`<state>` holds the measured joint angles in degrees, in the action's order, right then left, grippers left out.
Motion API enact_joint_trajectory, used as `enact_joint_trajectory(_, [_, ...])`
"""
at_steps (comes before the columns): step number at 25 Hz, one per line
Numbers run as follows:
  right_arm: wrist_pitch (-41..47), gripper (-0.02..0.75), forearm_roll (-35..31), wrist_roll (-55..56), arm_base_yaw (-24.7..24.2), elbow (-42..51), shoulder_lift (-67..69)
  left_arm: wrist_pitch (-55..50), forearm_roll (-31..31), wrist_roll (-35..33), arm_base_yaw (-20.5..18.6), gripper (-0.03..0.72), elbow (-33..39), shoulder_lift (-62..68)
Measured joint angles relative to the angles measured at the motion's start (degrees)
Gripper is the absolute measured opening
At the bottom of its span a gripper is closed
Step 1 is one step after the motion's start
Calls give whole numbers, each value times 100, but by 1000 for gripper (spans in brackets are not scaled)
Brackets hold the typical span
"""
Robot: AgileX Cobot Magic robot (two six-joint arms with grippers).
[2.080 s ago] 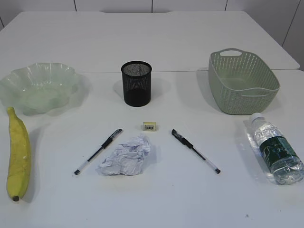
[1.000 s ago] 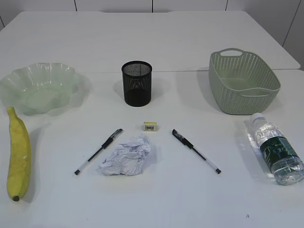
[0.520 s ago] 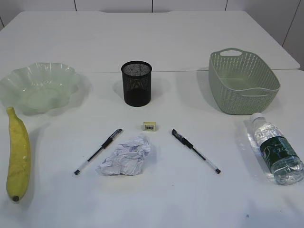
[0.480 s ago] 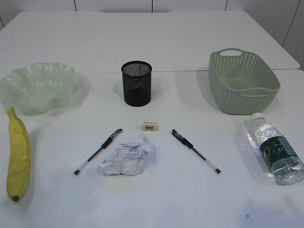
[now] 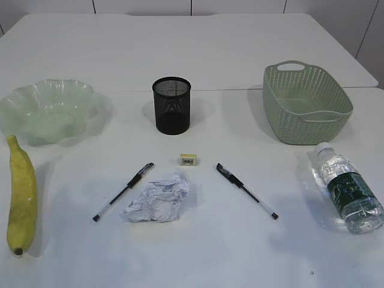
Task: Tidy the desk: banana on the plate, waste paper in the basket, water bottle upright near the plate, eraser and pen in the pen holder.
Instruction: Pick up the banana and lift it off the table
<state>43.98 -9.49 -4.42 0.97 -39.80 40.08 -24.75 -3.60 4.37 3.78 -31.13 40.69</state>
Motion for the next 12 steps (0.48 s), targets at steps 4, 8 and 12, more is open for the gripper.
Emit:
enact_joint_trajectory(4, [142,500,-149,-154,0,-411,667,92,0,246,0,442,0,266])
enact_joint_trajectory(8, [221,497,-397,-387,0,-600,1062,-295,36,494,0,442,-258,799])
enact_joint_trajectory(12, [257,497,-592,-532,9,-610,1262,-784,234,645,0,442,-953,1551])
